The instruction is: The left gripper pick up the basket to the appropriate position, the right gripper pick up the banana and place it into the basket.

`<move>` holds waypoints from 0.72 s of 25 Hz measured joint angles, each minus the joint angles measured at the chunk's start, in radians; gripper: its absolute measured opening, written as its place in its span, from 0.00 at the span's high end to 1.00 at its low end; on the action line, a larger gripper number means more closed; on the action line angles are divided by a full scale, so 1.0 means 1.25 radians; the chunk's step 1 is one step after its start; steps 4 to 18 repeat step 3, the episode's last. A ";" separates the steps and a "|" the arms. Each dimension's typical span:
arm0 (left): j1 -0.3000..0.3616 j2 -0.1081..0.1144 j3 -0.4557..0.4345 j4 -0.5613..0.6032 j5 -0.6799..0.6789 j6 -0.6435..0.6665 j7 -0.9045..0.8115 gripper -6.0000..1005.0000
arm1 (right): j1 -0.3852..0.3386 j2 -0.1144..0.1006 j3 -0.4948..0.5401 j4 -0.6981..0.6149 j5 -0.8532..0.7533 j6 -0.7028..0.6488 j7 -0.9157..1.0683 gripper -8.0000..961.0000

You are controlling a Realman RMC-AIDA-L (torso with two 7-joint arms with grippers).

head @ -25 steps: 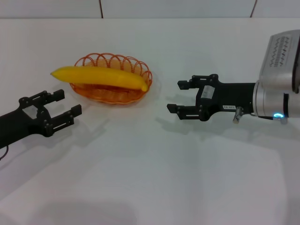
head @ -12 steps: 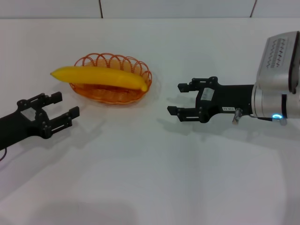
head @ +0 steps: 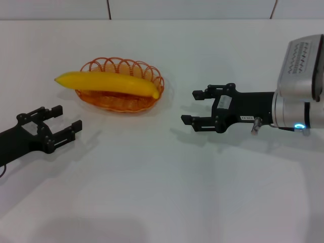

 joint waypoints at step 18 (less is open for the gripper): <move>0.000 0.000 0.000 0.000 -0.001 0.000 0.000 0.30 | 0.000 0.000 0.000 0.000 0.000 0.000 0.000 0.24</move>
